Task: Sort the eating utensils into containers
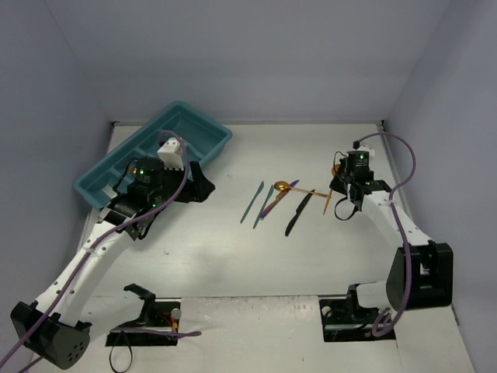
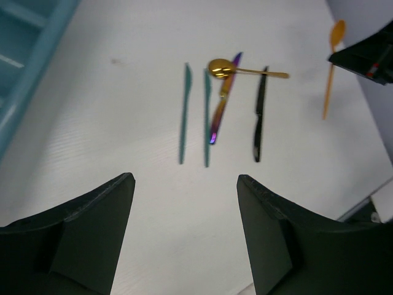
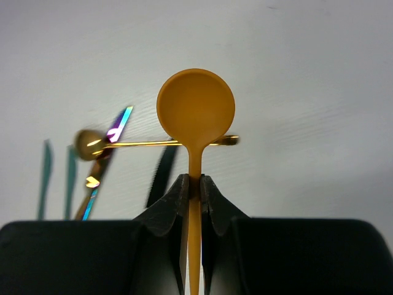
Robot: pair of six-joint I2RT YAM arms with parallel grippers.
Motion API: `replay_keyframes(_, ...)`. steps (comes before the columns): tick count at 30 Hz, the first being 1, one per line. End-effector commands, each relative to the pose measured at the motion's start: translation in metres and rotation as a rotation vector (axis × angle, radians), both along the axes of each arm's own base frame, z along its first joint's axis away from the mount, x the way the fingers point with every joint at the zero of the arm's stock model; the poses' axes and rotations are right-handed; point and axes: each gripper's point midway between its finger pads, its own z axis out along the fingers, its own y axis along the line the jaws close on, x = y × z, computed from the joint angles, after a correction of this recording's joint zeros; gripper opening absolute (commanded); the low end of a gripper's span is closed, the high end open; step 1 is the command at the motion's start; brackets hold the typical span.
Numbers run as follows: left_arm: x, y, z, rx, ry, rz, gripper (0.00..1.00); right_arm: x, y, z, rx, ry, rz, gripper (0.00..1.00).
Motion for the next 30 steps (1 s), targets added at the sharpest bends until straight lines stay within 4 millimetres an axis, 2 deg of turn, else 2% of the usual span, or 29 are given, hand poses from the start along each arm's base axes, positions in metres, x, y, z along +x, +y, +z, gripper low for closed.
replay_keyframes(1,0.002,-0.061,0.057,-0.160,-0.115,-0.102,0.65,-0.003,0.074,0.068,0.152,-0.178,0.186,0.00)
replay_keyframes(3,-0.006,-0.088,0.062,-0.177,-0.124,-0.162,0.65,-0.008,0.106,0.088,0.210,-0.212,0.254,0.00)
replay_keyframes(8,-0.012,-0.146,0.067,-0.193,-0.116,-0.262,0.65,-0.023,0.163,0.131,0.296,-0.287,0.368,0.00)
replay_keyframes(11,-0.015,-0.171,0.064,-0.188,-0.111,-0.293,0.65,-0.031,0.183,0.149,0.331,-0.315,0.399,0.00)
replay_keyframes(14,-0.017,-0.190,0.064,-0.188,-0.121,-0.305,0.65,-0.035,0.196,0.170,0.396,-0.367,0.413,0.00)
replay_keyframes(17,-0.018,-0.204,0.059,-0.174,-0.117,-0.317,0.65,-0.041,0.205,0.181,0.440,-0.393,0.425,0.00)
replay_keyframes(25,-0.010,-0.212,0.036,-0.110,-0.102,-0.269,0.64,-0.048,0.216,0.189,0.500,-0.401,0.441,0.00)
replay_keyframes(26,-0.009,-0.212,0.036,-0.110,-0.102,-0.267,0.62,-0.048,0.217,0.190,0.505,-0.401,0.442,0.00)
replay_keyframes(28,-0.007,-0.214,0.034,-0.113,-0.102,-0.258,0.51,-0.049,0.217,0.191,0.508,-0.404,0.438,0.00)
replay_keyframes(30,-0.004,-0.215,0.033,-0.114,-0.100,-0.249,0.33,-0.049,0.218,0.190,0.509,-0.403,0.439,0.00)
